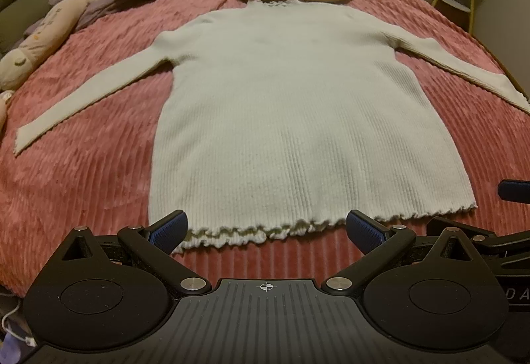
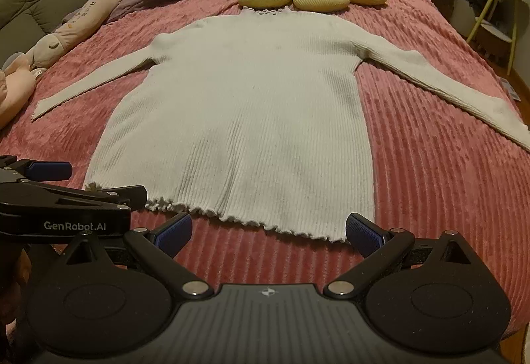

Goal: Fold small clothes

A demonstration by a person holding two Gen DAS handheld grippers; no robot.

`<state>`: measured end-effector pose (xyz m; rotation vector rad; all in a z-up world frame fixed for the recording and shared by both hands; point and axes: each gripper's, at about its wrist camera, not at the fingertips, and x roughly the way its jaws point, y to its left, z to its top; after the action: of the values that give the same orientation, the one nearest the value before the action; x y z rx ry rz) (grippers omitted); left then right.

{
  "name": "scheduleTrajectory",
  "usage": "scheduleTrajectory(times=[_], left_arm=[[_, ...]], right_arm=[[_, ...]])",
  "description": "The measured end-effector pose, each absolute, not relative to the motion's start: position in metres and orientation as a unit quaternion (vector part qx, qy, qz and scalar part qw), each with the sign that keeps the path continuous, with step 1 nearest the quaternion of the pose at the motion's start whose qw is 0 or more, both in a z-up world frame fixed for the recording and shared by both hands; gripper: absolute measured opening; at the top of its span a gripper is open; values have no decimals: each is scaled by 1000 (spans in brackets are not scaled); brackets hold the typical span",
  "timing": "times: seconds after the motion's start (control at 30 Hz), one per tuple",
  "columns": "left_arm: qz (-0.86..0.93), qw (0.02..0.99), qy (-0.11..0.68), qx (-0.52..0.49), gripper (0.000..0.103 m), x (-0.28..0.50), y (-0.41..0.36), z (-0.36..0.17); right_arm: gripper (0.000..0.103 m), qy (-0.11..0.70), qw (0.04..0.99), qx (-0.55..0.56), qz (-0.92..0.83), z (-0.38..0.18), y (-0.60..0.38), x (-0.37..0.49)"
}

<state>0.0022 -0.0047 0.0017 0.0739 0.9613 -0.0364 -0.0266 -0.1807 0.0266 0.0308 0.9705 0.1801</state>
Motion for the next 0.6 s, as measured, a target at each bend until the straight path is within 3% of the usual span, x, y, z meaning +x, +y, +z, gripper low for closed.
scheduleTrajectory(times=[0.6], left_arm=[[-19, 887, 460, 35, 103, 2, -6, 1]], right_arm=[[99, 465, 881, 19, 79, 23, -184, -27]])
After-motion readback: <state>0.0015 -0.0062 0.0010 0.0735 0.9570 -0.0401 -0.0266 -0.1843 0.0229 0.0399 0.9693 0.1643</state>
